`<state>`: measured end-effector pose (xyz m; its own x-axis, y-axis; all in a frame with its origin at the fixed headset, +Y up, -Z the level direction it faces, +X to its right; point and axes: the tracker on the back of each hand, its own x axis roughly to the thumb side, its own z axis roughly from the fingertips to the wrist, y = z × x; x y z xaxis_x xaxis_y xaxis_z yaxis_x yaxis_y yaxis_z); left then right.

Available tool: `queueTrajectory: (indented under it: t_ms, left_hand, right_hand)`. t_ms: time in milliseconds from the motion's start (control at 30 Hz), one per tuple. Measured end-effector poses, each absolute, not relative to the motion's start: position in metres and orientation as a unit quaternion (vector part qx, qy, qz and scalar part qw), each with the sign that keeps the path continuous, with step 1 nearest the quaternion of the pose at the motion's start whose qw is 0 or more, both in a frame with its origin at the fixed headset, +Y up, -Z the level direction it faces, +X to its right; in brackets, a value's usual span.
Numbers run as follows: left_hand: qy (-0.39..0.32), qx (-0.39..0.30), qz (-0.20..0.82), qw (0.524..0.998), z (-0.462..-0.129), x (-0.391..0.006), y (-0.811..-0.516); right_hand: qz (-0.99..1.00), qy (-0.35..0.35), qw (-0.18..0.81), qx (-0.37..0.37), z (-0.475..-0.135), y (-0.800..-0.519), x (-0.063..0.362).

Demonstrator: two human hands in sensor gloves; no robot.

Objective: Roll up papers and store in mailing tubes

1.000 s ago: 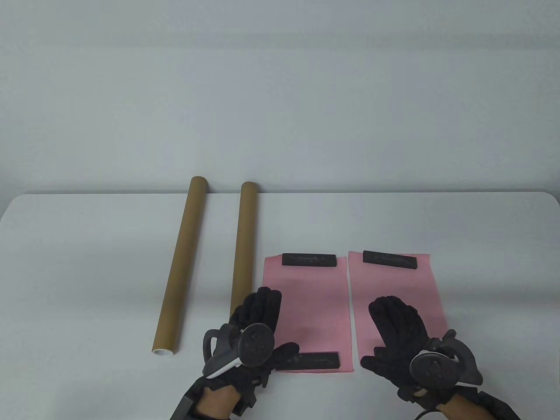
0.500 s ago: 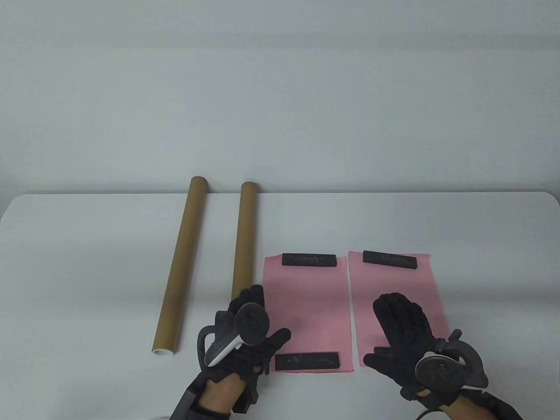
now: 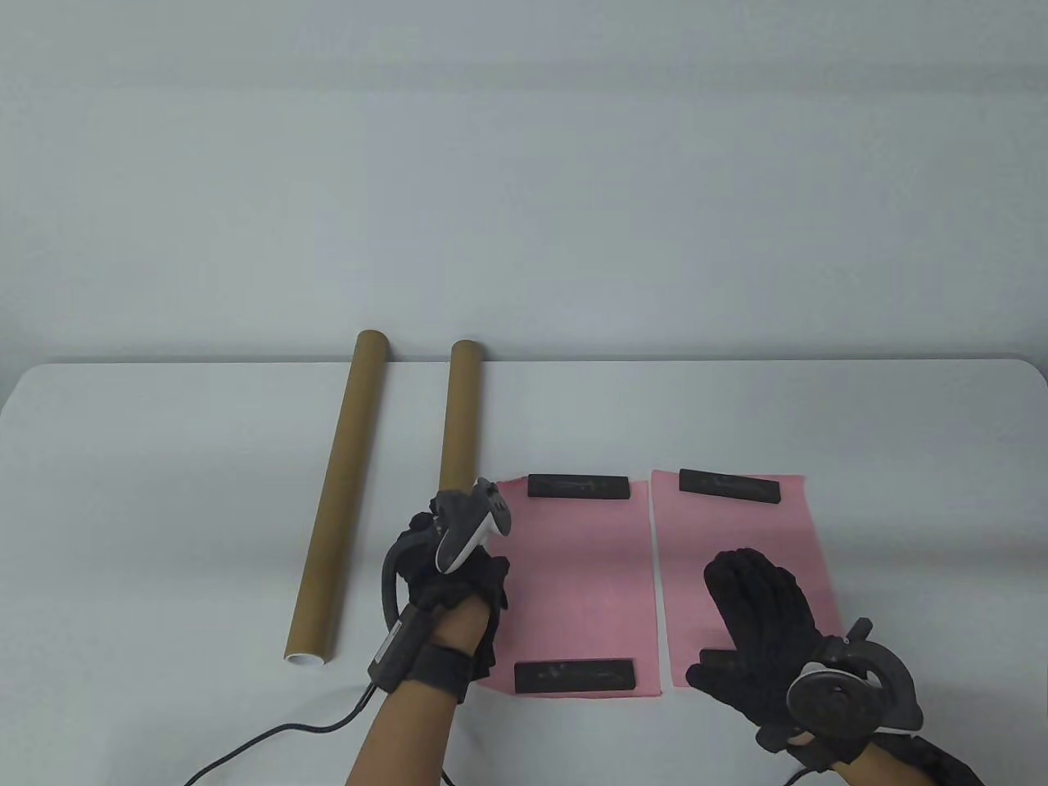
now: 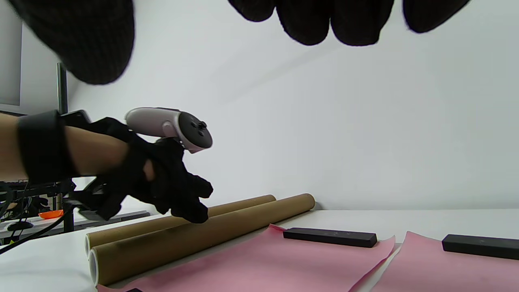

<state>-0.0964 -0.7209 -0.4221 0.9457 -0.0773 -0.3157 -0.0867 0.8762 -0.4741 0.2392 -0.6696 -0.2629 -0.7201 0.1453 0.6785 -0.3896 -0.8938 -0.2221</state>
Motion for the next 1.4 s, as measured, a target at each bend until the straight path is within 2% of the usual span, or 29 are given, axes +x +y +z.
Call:
queueTrajectory:
  t_ms: [100, 300, 500, 667, 867, 1067, 1267, 1400]
  left_hand:
    - [0.182, -0.297, 0.004, 0.938, -0.438, -0.093, -0.731]
    - [0.219, -0.333, -0.019, 0.917, -0.454, -0.091, -0.749]
    - [0.257, -0.329, -0.036, 0.908, -0.461, -0.096, -0.761]
    - [0.263, -0.322, -0.008, 0.910, -0.463, -0.101, -0.761]
    - [0.255, -0.305, 0.056, 0.916, -0.460, -0.106, -0.747]
    - [0.228, -0.267, 0.060, 0.934, -0.453, -0.106, -0.725]
    - [0.181, -0.216, 0.072, 0.957, -0.439, -0.092, -0.682]
    - [0.147, -0.168, 0.046, 0.974, -0.427, -0.086, -0.656]
  right_hand:
    - [0.910, -0.174, 0.141, 0.349, -0.262, -0.671, 0.238]
    - [0.903, -0.193, 0.120, 0.365, -0.254, -0.666, 0.231]
    - [0.905, -0.184, 0.121, 0.364, -0.255, -0.667, 0.231]
    - [0.906, -0.181, 0.124, 0.362, -0.256, -0.667, 0.232]
    - [0.903, -0.187, 0.128, 0.365, -0.256, -0.668, 0.232]
    - [0.905, -0.185, 0.140, 0.356, -0.259, -0.668, 0.235]
    - [0.907, -0.191, 0.161, 0.339, -0.263, -0.665, 0.243]
    - [0.908, -0.195, 0.179, 0.323, -0.267, -0.664, 0.250]
